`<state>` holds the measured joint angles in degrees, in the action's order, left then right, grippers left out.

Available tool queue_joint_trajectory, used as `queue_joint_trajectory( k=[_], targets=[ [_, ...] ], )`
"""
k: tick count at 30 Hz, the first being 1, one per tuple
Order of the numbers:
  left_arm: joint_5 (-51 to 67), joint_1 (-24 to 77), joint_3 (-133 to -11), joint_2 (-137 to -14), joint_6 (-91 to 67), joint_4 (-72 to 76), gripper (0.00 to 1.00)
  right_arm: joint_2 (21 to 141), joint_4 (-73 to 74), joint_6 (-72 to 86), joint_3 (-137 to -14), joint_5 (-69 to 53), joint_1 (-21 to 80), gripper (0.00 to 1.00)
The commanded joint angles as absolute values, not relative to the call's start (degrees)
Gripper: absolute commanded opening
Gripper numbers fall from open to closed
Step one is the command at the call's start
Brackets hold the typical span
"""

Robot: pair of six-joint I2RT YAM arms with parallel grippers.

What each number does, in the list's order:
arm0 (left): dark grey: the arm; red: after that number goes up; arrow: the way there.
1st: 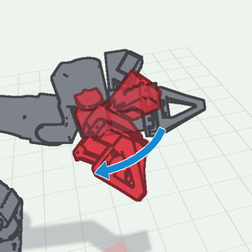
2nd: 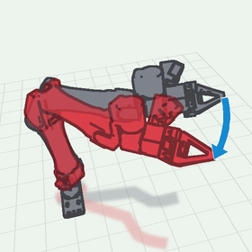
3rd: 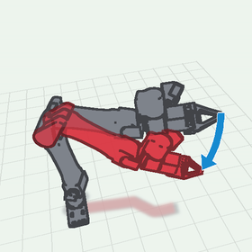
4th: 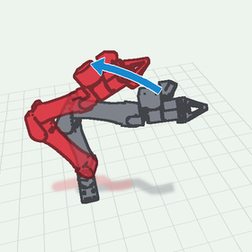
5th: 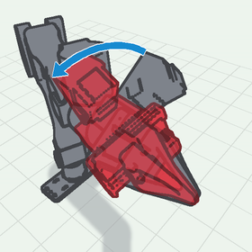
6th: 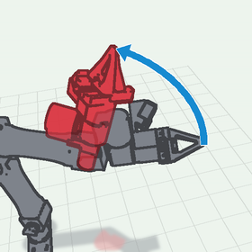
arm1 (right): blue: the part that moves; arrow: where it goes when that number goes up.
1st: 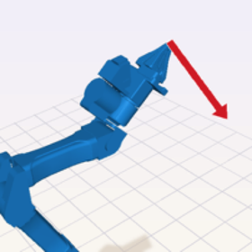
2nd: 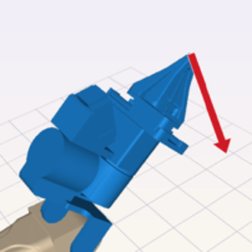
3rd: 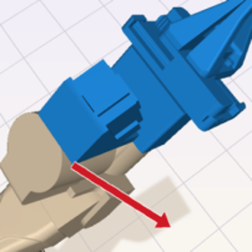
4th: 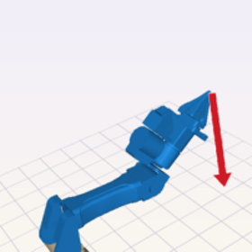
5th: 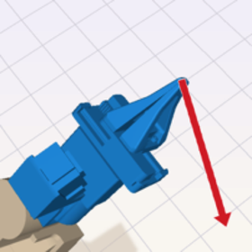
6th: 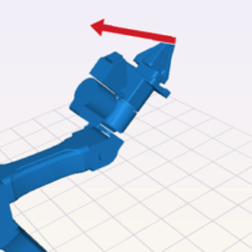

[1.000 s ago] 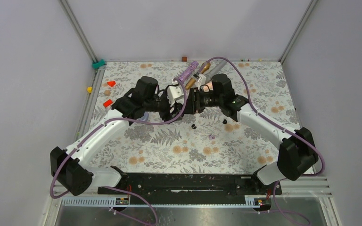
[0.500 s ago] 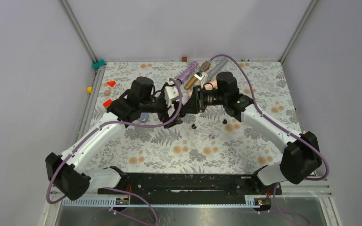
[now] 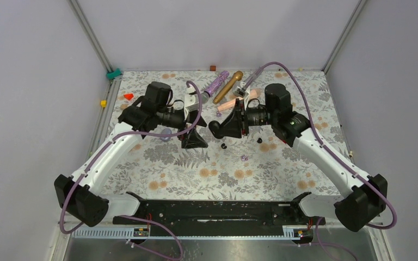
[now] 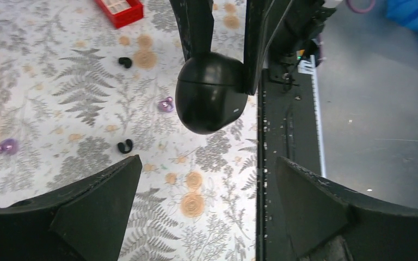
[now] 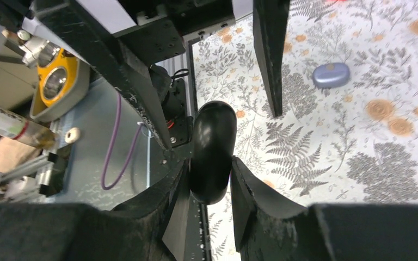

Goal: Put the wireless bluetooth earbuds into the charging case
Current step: Pick up the charging case at the center of the board.

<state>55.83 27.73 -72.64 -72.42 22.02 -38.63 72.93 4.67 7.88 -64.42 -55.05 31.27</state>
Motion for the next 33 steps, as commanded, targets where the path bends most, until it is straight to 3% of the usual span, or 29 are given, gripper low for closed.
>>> queue_joint_trajectory(
  k=[1,11,17,26,33],
  targets=[
    [64.8,27.4,-75.5,-74.5,21.6,-40.0,0.91,70.3,6.4,0.3,-64.3,-55.0,31.1,0.30],
    [71.0,27.4,-76.8,-80.1,18.8,-39.9,0.55,71.2,1.6,2.2,-61.6,-57.2,31.1,0.32],
    [71.9,27.5,-76.2,-81.8,15.6,-36.9,0.48,71.9,-3.2,4.7,-60.0,-58.3,31.2,0.32],
    [71.6,27.8,-75.7,-81.9,14.5,-35.7,0.47,73.3,-3.6,5.3,-59.9,-57.6,32.0,0.33],
    [70.1,29.1,-75.5,-81.9,14.8,-35.5,0.38,74.0,-2.9,4.6,-60.2,-55.9,32.0,0.32]
  ],
)
